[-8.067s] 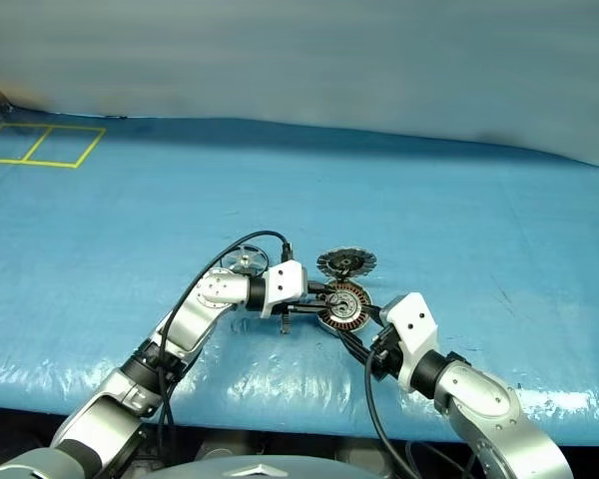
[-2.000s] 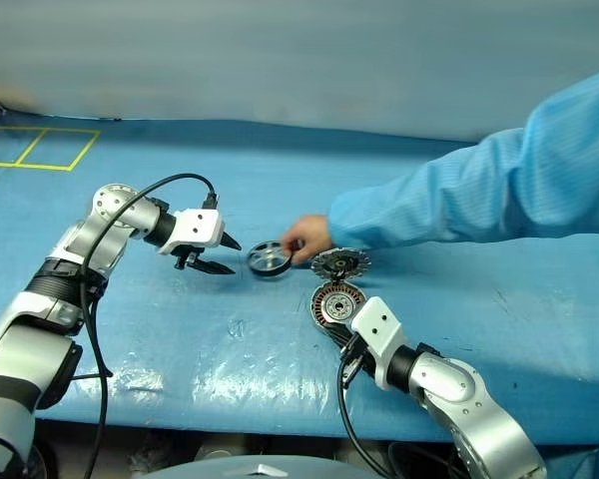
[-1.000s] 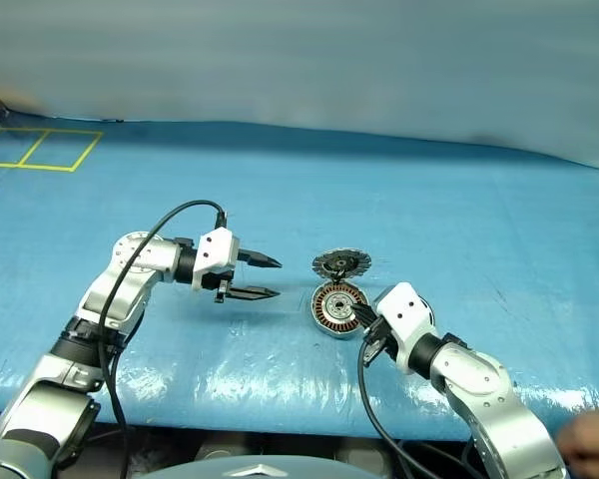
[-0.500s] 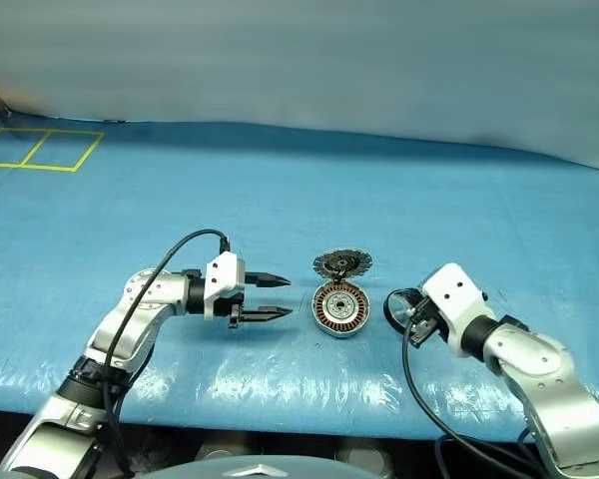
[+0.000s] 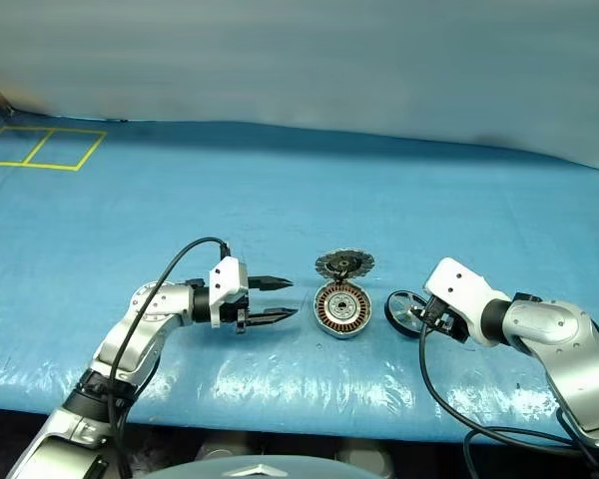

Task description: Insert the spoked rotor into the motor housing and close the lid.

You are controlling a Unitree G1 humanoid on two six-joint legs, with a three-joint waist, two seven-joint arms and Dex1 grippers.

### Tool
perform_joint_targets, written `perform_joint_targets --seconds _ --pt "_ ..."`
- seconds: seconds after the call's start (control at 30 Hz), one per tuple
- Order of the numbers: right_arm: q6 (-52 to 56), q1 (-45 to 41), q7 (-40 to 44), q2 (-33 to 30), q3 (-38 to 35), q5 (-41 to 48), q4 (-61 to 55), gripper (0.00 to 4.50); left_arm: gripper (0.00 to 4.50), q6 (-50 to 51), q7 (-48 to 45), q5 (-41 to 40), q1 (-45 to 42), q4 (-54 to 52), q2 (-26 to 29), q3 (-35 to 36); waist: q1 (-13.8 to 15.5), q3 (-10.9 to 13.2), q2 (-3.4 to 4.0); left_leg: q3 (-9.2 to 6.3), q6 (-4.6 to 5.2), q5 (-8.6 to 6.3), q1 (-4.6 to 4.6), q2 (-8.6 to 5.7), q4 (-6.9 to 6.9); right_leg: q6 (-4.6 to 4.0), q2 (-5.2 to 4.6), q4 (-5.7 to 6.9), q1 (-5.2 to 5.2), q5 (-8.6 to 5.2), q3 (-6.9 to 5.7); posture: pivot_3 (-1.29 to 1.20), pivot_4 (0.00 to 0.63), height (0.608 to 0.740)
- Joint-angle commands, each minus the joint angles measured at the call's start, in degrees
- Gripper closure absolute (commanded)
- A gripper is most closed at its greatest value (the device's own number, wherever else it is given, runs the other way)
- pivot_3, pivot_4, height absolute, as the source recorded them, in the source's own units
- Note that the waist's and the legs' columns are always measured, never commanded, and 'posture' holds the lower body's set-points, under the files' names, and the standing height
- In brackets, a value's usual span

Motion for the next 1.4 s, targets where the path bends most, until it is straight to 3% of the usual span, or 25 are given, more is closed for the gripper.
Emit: perform_joint_targets --seconds 0.03,0.67,0.8,0.93,1.13,1.4 --pt "0.73 -1.2 1.03 0.27 0.42 0.51 2.13 1.92 1.95 0.23 0.93 -0.53 0.57 -2.99 0.03 0.01 0.05 0.0 0.0 -0.01 0.0 0.0 0.0 0.0 0.0 0.01 0.0 0.0 0.0 0.0 -0.01 0.0 0.15 0.74" --pt "2.06 -2.96 1.07 3.26 7.01 -1.07 7.75 1.92 1.95 -2.13 2.42 1.64 0.97 -1.51 -0.37 -1.16 0.19 -0.01 0.01 0.0 0.0 0.0 0.01 -0.02 0.0 0.01 -0.02 -0.01 0.01 0.01 0.0 0.0 0.15 0.74" --pt "1.3 -2.46 1.35 3.57 7.39 -1.09 7.72 2.69 1.95 -2.65 2.48 1.84 0.98 -1.32 -0.4 -1.43 0.02 -0.09 -0.14 0.0 0.0 0.0 0.06 0.0 0.01 0.01 0.0 -0.01 0.05 0.01 -0.01 0.0 0.15 0.74" --pt "1.23 -2.42 -0.35 5.74 5.97 -0.46 6.93 3.1 1.95 -2.36 2.45 1.3 1.05 -1.41 -0.37 -1.38 -0.13 -0.13 -0.2 0.02 0.0 0.0 0.12 0.05 0.03 0.01 0.03 0.0 0.1 0.01 0.0 0.0 0.15 0.74" --pt "2.62 -2.47 -2.87 11.38 -1.75 4.39 3.5 3.15 1.95 -2.11 2.19 1.07 1.14 -1.96 0.11 -1.2 -0.23 -0.04 -0.05 0.06 0.0 0.0 0.09 0.1 0.02 -0.01 0.08 0.02 0.05 0.02 0.02 0.0 0.15 0.74" --pt "2.73 0.92 -3.24 12.07 -3.19 5.96 -0.9 3.15 1.95 -1.59 1.99 1.26 0.47 -1.69 1.0 -1.07 0.24 -0.02 -0.01 0.02 0.01 -0.01 0.0 0.02 -0.04 0.0 0.02 -0.03 -0.02 0.03 0.01 0.0 0.15 0.74"
